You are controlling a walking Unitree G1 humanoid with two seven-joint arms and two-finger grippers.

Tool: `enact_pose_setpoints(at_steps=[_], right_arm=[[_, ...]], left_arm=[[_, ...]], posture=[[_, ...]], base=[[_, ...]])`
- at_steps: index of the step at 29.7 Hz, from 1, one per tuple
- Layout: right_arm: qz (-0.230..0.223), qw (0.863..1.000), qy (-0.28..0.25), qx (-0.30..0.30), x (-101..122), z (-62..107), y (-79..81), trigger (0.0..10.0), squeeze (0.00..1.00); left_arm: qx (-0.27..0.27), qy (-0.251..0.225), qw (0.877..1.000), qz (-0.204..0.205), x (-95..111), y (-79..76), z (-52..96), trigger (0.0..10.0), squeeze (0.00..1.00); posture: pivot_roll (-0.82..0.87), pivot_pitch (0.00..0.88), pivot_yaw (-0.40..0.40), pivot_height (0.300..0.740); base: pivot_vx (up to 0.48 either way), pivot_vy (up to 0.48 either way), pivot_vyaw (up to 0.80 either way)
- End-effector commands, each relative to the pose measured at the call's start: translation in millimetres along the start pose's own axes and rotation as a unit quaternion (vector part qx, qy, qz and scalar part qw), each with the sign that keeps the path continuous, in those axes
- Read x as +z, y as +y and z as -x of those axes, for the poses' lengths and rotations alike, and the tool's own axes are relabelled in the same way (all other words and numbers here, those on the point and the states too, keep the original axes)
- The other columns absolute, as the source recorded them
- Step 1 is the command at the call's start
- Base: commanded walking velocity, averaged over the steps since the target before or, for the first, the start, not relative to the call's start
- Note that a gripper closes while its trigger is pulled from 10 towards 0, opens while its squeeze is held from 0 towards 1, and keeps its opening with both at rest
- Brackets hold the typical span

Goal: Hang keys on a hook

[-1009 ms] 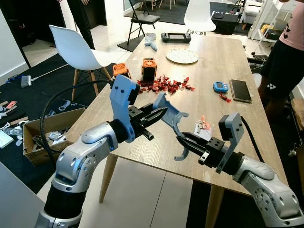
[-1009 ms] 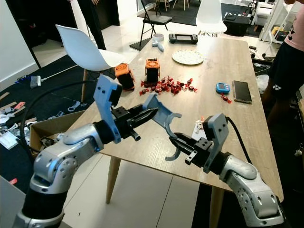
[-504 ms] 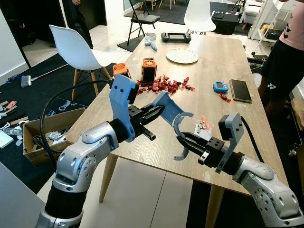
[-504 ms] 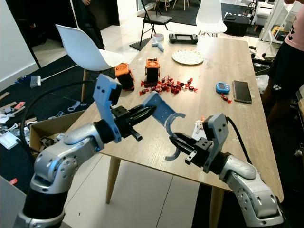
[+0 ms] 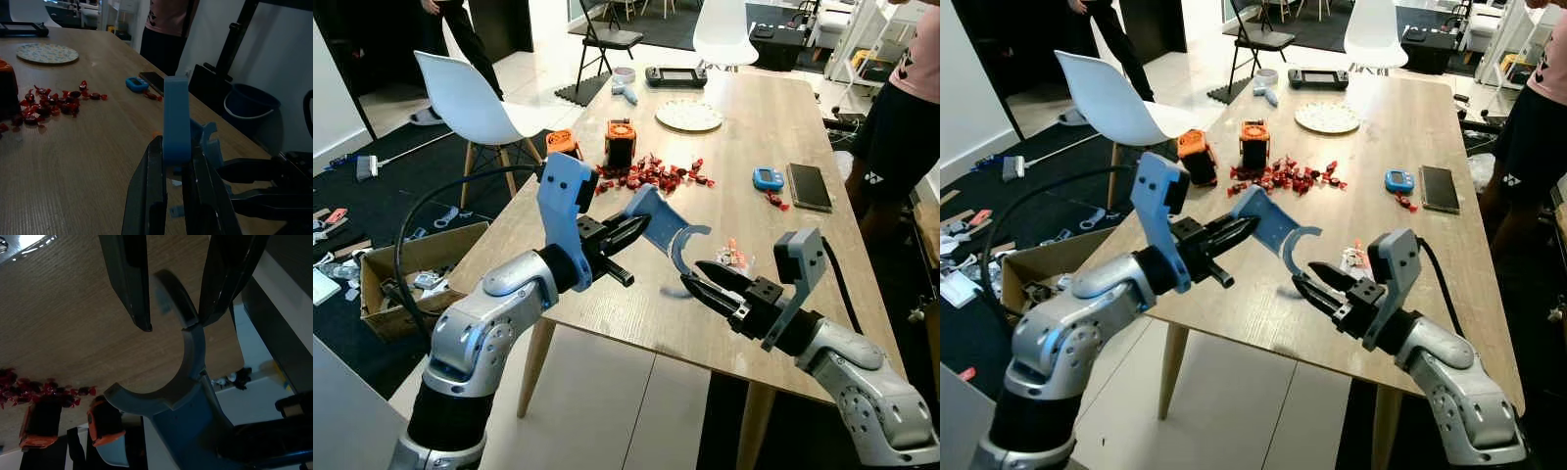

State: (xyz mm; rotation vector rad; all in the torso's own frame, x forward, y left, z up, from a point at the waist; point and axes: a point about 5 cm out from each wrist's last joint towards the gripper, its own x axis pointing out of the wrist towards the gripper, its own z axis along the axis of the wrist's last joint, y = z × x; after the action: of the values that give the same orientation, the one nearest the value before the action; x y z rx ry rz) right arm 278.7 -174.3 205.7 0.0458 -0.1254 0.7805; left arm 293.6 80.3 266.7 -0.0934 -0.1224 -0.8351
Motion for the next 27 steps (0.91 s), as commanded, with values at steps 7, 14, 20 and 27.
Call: enact_pose_setpoints(at_steps=[7, 14, 20, 27], right_arm=[[-0.036, 0.998, 0.057, 0.01, -32, 14.5, 5.6, 10.0, 0.0], [-0.069, 0.996, 0.04, -0.032, -40, 17.7, -3.1, 10.0, 0.0], [-0.077, 0.988, -0.003, -0.137, -45, 5.9, -13.5, 10.0, 0.0], [-0.07, 0.982, -0.05, -0.169, -35, -11.0, -11.0, 10.0, 0.0]], left_arm=[[0.059, -0.003, 0.998, 0.016, -4, 13.6, 1.7, 10.0, 0.0], [0.111, -0.003, 0.994, 0.017, -13, 21.5, 11.5, 10.0, 0.0], [0.173, -0.024, 0.985, 0.008, -17, 25.7, 18.4, 10.0, 0.0], [0.183, -0.066, 0.977, -0.091, -9, 13.2, 21.2, 10.0, 0.0]], posture=[[0.08, 0.162, -0.004, 0.74], [0.09, 0.166, -0.004, 0.74], [0.1, 0.172, -0.01, 0.74], [0.11, 0.168, -0.019, 0.74]], base=[[0.0, 0.0, 0.0], [0.0, 0.0, 0.0], [0.0, 0.0, 0.0], [0.0, 0.0, 0.0]])
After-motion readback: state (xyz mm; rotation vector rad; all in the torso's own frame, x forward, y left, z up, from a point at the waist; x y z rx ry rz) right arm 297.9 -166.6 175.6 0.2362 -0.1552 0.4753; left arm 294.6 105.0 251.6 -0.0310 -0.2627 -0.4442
